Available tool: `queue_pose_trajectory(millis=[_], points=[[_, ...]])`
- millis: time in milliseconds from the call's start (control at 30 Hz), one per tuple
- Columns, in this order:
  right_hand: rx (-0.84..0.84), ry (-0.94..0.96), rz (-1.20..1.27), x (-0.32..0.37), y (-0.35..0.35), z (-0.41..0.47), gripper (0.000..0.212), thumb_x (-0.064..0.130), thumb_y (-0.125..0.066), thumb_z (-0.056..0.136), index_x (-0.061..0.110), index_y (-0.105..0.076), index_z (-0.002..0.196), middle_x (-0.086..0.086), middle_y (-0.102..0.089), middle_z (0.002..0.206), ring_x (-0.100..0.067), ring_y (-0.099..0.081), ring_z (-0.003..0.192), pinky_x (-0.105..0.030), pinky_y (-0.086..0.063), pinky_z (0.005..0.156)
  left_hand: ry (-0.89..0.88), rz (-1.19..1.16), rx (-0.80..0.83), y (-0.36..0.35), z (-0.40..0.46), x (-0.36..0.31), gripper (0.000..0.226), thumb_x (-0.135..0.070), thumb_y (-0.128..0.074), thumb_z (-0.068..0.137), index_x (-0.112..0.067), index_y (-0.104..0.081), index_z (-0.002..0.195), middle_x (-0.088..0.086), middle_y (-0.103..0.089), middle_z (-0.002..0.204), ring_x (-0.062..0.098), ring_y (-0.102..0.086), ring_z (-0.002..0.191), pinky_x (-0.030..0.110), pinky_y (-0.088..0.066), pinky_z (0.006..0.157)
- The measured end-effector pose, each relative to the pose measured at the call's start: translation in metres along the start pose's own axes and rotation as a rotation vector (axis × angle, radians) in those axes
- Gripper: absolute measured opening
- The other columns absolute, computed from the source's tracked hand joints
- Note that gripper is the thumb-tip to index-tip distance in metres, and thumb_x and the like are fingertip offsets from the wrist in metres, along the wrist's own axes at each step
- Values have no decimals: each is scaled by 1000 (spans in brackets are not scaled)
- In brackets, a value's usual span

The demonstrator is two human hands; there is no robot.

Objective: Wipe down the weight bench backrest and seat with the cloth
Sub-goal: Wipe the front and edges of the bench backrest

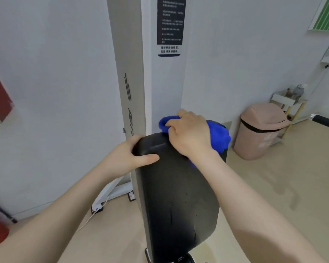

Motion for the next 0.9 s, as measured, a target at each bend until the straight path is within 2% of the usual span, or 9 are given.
queue_pose_trajectory(millis=[167, 267, 400, 533, 600, 667, 767, 833, 900], points=[[-54, -349, 61, -97, 6, -2, 40, 11, -34, 85, 18, -71, 100, -10, -56, 95, -33, -52, 90, -35, -34, 72, 68, 31, -25, 3, -2, -2, 42, -47, -74, 67, -38, -54, 103, -16, -63, 101, 4, -60, 93, 22, -46, 75], [-77, -170, 18, -48, 4, -1, 50, 19, -24, 77, 15, -71, 93, -8, -57, 98, -31, -50, 89, -33, -26, 69, 87, 119, -141, 1, 3, -13, 53, -50, -77, 62, -29, -53, 104, -12, -60, 93, 6, -58, 83, 20, -43, 66], [-35, 109, 58, 31, 3, -16, 35, 21, -33, 88, 17, -65, 101, -3, -53, 104, -25, -47, 95, -33, -22, 73, 14, 211, -213, -2, 7, -26, 26, -28, -77, 69, -27, -55, 84, -8, -58, 75, 3, -50, 65, 8, -37, 54], [-78, 163, 119, -3, 2, -8, 45, 24, -28, 82, 18, -69, 100, -7, -59, 95, -31, -54, 87, -33, -29, 67, 26, 175, -200, -1, 5, -22, 40, -45, -79, 58, -30, -60, 89, -11, -63, 82, 3, -57, 74, 11, -40, 58], [-179, -39, 84, -55, 6, -3, 54, 26, -22, 74, 21, -72, 94, -10, -61, 89, -36, -56, 83, -35, -34, 66, 43, 138, -202, -2, 4, -20, 50, -52, -71, 54, -29, -61, 97, -12, -64, 88, 5, -60, 81, 18, -43, 63], [-113, -243, 99, -95, 1, 1, 48, 22, -27, 78, 25, -71, 97, -8, -61, 94, -36, -52, 90, -38, -37, 75, 48, 104, -210, -3, 3, -19, 54, -55, -70, 52, -30, -61, 99, -13, -64, 91, 6, -61, 84, 20, -44, 65], [30, -558, 584, -133, -19, 10, 22, 14, -38, 72, 22, -56, 60, -5, -53, 70, -28, -44, 71, -33, -35, 62, 69, 79, -198, -4, 2, -19, 58, -57, -70, 50, -31, -61, 101, -13, -65, 92, 6, -62, 86, 20, -45, 66], [48, -776, 889, -151, -26, 9, 7, 13, -38, 64, 19, -41, 63, -4, -41, 66, -22, -33, 63, -31, -28, 58, 72, 65, -198, -4, 0, -20, 57, -54, -71, 52, -29, -61, 102, -11, -65, 92, 8, -62, 86, 21, -45, 67], [61, -1023, 1091, -168, -39, -12, 11, 8, -39, 69, 17, -39, 64, -3, -37, 59, -20, -31, 54, -27, -27, 54, 73, 68, -195, -5, -1, -22, 51, -50, -71, 56, -27, -62, 101, -10, -66, 90, 10, -62, 85, 22, -45, 66]])
Point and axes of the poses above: each hand's wrist, its own z-axis towards the middle knuckle, its own y-axis out of the back of the hand, x = y × z, the point moved 5 cm from there along z, towards the middle knuckle
